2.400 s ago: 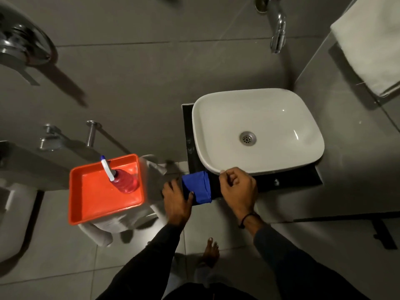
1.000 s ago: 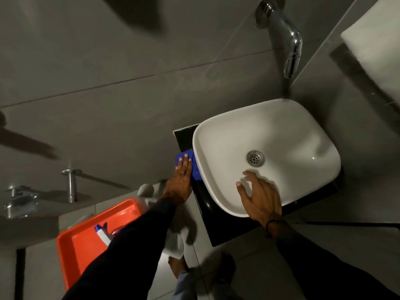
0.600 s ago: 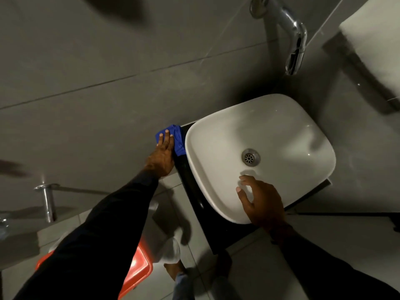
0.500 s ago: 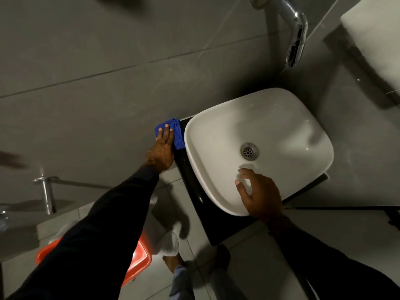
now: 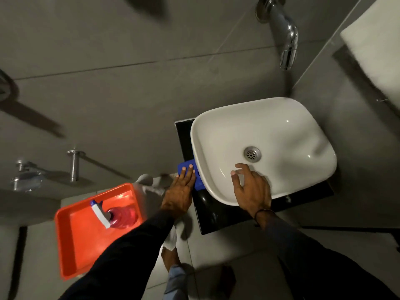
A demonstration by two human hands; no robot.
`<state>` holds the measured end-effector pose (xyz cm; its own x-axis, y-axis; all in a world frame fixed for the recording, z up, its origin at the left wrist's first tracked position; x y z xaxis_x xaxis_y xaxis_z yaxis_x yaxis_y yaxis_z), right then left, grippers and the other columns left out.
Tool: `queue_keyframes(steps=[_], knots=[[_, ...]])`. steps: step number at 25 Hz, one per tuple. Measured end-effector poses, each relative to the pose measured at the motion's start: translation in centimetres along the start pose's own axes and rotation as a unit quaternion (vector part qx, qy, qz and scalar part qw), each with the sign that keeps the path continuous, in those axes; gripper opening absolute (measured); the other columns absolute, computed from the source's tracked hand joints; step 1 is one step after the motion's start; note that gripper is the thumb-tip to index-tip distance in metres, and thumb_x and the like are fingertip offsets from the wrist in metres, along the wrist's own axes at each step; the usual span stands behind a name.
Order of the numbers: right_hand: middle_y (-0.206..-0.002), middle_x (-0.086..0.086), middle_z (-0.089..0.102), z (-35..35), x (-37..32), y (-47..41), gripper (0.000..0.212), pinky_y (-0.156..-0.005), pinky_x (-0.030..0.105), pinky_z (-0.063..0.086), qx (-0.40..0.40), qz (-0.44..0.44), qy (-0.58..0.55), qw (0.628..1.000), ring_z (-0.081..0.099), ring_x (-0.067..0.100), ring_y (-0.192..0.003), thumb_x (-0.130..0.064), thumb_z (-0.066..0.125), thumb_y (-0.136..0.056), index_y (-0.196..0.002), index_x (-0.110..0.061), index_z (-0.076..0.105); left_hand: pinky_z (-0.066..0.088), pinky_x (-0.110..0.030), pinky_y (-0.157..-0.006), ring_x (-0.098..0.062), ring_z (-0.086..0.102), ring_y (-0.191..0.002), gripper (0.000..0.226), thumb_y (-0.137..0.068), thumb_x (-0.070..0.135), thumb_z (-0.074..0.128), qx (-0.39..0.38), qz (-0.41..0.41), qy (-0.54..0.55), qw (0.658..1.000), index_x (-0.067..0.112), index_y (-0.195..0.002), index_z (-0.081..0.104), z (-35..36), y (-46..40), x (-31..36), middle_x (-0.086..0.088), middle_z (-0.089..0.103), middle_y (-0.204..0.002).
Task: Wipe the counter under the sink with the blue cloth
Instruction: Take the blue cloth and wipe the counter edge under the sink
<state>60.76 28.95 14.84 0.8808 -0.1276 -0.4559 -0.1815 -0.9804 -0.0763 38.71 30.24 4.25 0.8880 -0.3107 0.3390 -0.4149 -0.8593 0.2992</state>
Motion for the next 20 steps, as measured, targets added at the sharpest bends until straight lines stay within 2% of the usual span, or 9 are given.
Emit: queue_keyframes(steps=[4,10,12,15,18,20], knots=[[-0.097,0.004,0.076,0.0,-0.1,0.3,0.031,-0.079,0.038,0.052,-0.007,0.0,-0.023,1.0,0.069,0.03,-0.092,-0.045,0.043,-0.098,-0.12,-0.028,0.056,-0.009,-0.036,-0.125,-0.024,-0.026,-0.151,0.082,-0.097,0.01,0.043,-0.003,-0.01,-0.023,1.0,0.015,-0.161,-0.008,4.1,5.7,4.0,-0.004,-0.023,-0.167],[-0.11,0.016,0.073,-0.9,0.0,1.3,0.031,-0.086,0.043,0.051,-0.036,-0.011,-0.064,0.997,0.066,0.039,-0.105,-0.033,0.046,-0.101,-0.126,-0.018,0.057,0.001,-0.042,-0.129,-0.029,-0.011,-0.159,0.076,-0.098,0.012,0.038,-0.004,-0.03,-0.009,1.0,0.015,-0.162,-0.003,8.3,12.2,8.6,-0.004,-0.015,-0.171],[-0.115,0.015,0.072,-2.0,0.3,2.8,0.032,-0.092,0.044,0.051,-0.016,-0.015,-0.1,0.995,0.064,0.037,-0.109,-0.029,0.049,-0.101,-0.127,-0.014,0.058,0.001,-0.042,-0.129,-0.028,-0.013,-0.158,0.079,-0.098,0.013,0.041,-0.009,-0.036,-0.009,0.999,0.017,-0.162,-0.007,9.0,13.4,9.3,-0.002,-0.02,-0.169],[-0.114,0.006,0.07,-4.1,1.4,5.6,0.027,-0.097,0.044,0.048,0.056,-0.029,-0.125,0.99,0.061,0.027,-0.108,-0.027,0.055,-0.098,-0.12,-0.015,0.06,-0.001,-0.038,-0.128,-0.026,-0.013,-0.159,0.082,-0.097,0.011,0.042,-0.014,-0.033,0.0,0.999,0.019,-0.162,-0.008,8.4,13.2,9.4,-0.001,-0.018,-0.171],[-0.1,-0.003,0.069,-5.3,1.7,8.8,0.016,-0.085,0.037,0.042,0.121,-0.067,-0.106,0.985,0.058,0.019,-0.093,-0.027,0.058,-0.093,-0.106,-0.018,0.062,-0.003,-0.036,-0.127,-0.023,-0.012,-0.159,0.081,-0.098,0.008,0.042,-0.01,-0.032,0.022,0.999,0.02,-0.163,-0.005,7.6,13.3,9.3,0.001,-0.018,-0.17],[-0.093,-0.004,0.067,-4.3,0.9,11.4,0.01,-0.078,0.034,0.04,0.103,-0.091,-0.09,0.986,0.057,0.018,-0.087,-0.025,0.059,-0.091,-0.1,-0.02,0.061,-0.006,-0.035,-0.126,-0.022,-0.013,-0.159,0.08,-0.099,0.011,0.043,-0.007,-0.029,0.044,0.999,0.02,-0.163,-0.005,7.4,13.7,9.3,0.004,-0.021,-0.167]])
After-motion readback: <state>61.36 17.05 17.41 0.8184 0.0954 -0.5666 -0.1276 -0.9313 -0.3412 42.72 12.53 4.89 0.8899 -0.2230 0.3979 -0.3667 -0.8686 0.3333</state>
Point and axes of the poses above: each hand's wrist, its own y-axis away from the middle knuckle, its own z-axis out of the palm, x = y × z, the point moved 7 cm from there along -y, towards the middle knuckle
